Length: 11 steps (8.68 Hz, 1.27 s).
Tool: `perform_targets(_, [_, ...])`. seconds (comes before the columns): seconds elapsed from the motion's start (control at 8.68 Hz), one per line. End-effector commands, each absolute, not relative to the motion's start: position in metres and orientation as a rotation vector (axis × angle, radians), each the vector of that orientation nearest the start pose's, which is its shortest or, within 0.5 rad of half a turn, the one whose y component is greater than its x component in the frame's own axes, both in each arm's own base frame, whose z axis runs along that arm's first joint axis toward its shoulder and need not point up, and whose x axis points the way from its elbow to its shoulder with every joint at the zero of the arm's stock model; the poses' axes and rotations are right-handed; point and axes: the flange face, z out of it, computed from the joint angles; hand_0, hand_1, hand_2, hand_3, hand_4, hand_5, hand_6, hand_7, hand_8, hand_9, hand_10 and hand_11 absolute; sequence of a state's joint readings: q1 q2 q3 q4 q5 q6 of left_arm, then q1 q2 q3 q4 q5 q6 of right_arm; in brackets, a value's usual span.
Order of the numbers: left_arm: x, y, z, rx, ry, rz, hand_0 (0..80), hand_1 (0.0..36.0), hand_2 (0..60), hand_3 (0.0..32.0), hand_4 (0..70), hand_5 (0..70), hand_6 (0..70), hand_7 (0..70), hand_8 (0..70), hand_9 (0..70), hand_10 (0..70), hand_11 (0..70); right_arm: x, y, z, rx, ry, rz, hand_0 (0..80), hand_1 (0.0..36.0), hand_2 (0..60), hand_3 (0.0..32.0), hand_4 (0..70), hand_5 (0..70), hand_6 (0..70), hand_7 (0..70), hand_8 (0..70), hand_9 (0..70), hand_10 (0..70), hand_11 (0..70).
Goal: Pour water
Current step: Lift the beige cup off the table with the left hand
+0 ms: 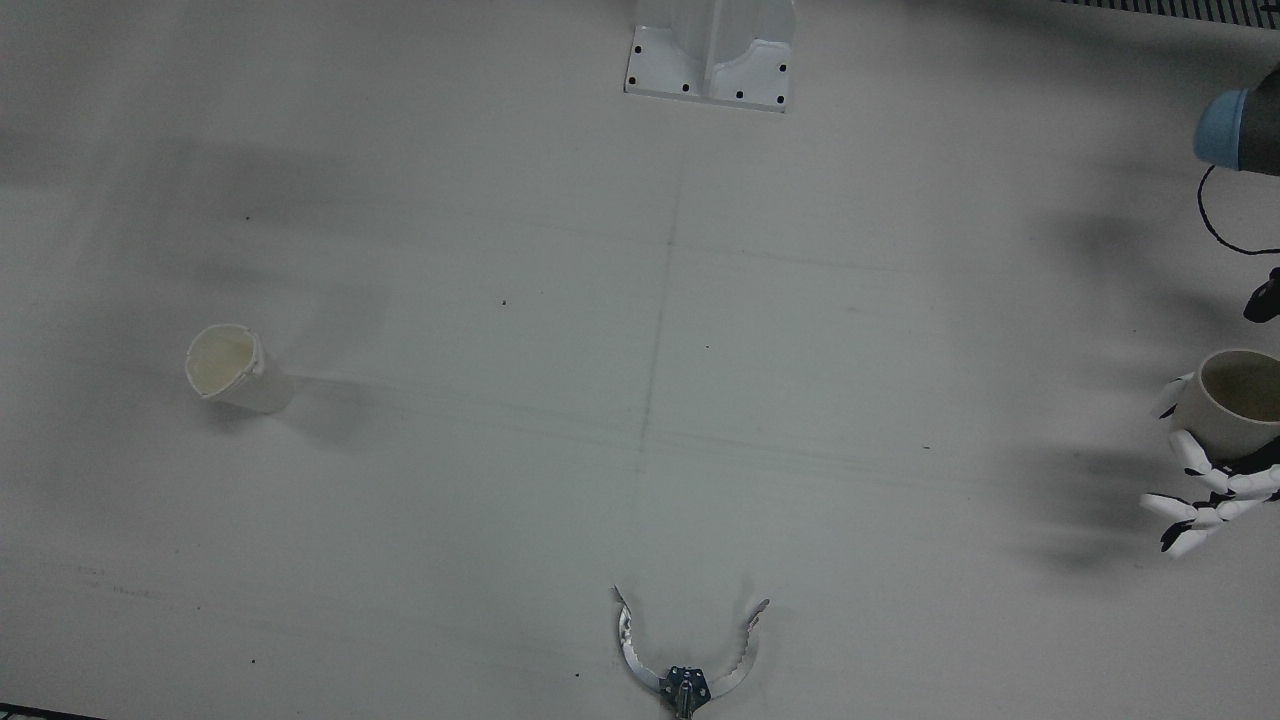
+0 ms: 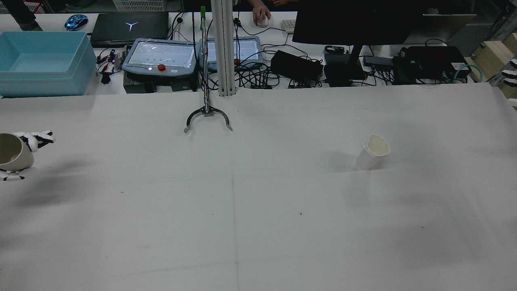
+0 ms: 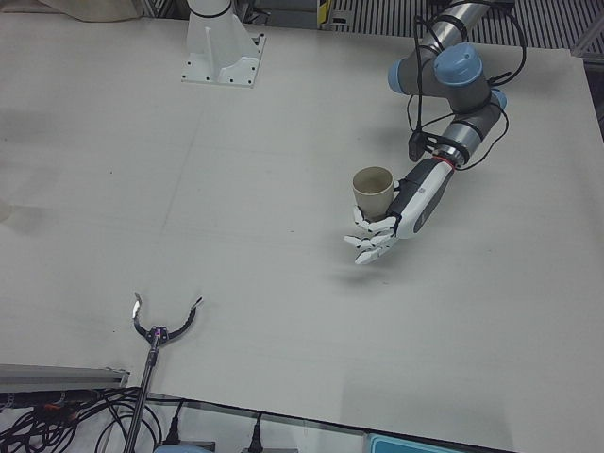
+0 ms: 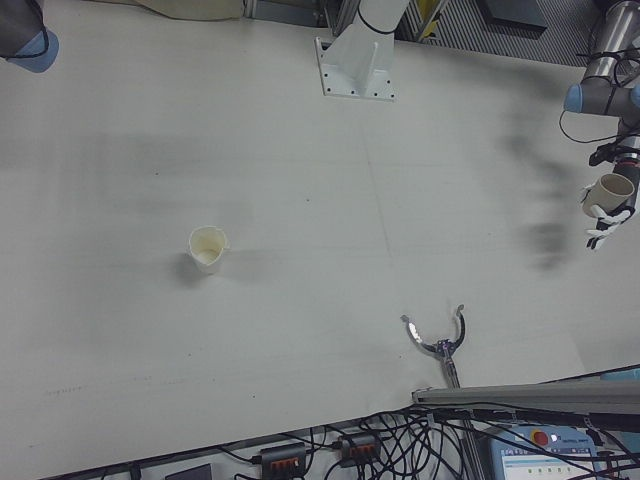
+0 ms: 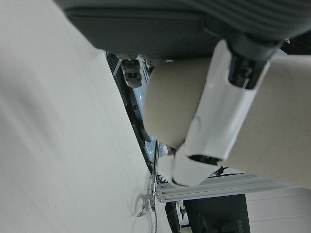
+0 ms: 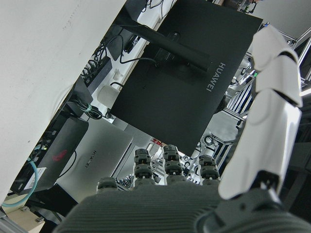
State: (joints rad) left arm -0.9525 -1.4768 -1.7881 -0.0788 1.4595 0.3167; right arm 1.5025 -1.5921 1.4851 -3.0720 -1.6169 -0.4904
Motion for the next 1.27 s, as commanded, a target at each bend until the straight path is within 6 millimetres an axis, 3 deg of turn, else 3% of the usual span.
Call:
perform_targets(0.0, [0.15,-0.463,0.615,-0.218,2.109,-1.595,71.5,11.6,0.0,0.0,70.0,70.0,23.0,28.0,12.1,7.8,5.6,8.6,0.09,-0.49,0.731,-0.468,2.5,-2.508,49.8,18.6,18.4,13.6,0.0,7.7,13.5,10.3,10.7,10.7,0.0,0.0])
perform_targets(0.12, [0.149,-0.464,0.615,-0.217,2.111,-1.594,53.5,1.4,0.0,0.0,70.0,70.0,23.4,25.1,12.4,8.3,5.7,7.3,0.089,-0.49,0.732,-0.468,2.5,-2.511,49.9,18.6,18.1,13.8,0.2,7.7,13.8,10.7,10.6,10.6,0.0,0.0])
perform_targets(0.23, [0.149,-0.463,0.616,-0.218,2.108,-1.598,46.4,0.0,0.0,0.0,70.0,70.0,23.5,22.4,12.9,9.4,5.8,6.4,0.089,-0.49,0.731,-0.468,2.502,-2.509,50.0,18.5,18.1,13.8,0.6,7.7,14.2,11.4,10.7,10.6,0.0,0.0])
perform_targets(0.35, [0.149,-0.463,0.616,-0.217,2.107,-1.599,45.6,0.0,0.0,0.0,70.0,70.0,23.0,20.8,12.7,9.3,5.4,5.8,0.089,-0.49,0.73,-0.469,2.504,-2.507,49.9,18.4,18.5,14.0,1.1,7.7,14.6,11.5,11.1,11.1,0.0,0.0])
perform_targets(0.69, [0.144,-0.462,0.622,-0.205,2.102,-1.646,52.8,0.5,0.0,0.0,70.0,70.0,22.8,21.2,13.2,10.0,6.5,8.4,0.089,-0.49,0.731,-0.466,2.501,-2.508,50.1,18.7,19.0,15.2,1.4,7.7,14.9,12.0,10.5,10.4,0.0,0.0])
perform_targets(0.81, [0.143,-0.462,0.625,-0.199,2.098,-1.656,59.7,6.8,0.0,0.0,70.0,70.0,23.2,21.6,14.1,11.1,7.7,10.7,0.087,-0.49,0.733,-0.468,2.501,-2.517,49.8,18.4,18.5,15.4,1.4,7.7,14.8,12.0,10.4,10.2,0.0,0.0])
perform_targets(0.92, [0.144,-0.461,0.631,-0.195,2.087,-1.665,77.3,15.5,0.1,0.0,70.0,70.0,24.1,22.1,15.3,12.3,9.1,13.5,0.073,-0.493,0.735,-0.471,2.513,-2.528,49.8,18.2,18.4,15.6,2.1,7.7,15.3,12.6,10.5,10.4,0.0,0.0])
perform_targets(1.04, [0.144,-0.461,0.631,-0.195,2.087,-1.665,68.5,14.0,1.2,0.0,70.0,70.0,23.9,21.8,15.3,12.3,9.1,13.3,0.07,-0.496,0.739,-0.596,2.443,-2.504,50.4,18.8,18.5,16.0,2.7,7.8,15.6,13.2,10.5,10.5,0.0,0.0])
perform_targets(1.15, [0.144,-0.461,0.633,-0.194,2.084,-1.667,77.9,16.6,0.4,0.0,70.0,70.0,24.4,21.8,15.8,12.7,9.7,14.3,0.06,-0.505,0.735,-0.667,2.459,-2.374,51.2,20.5,20.8,11.4,1.7,8.6,15.6,13.1,11.7,11.9,0.0,0.0])
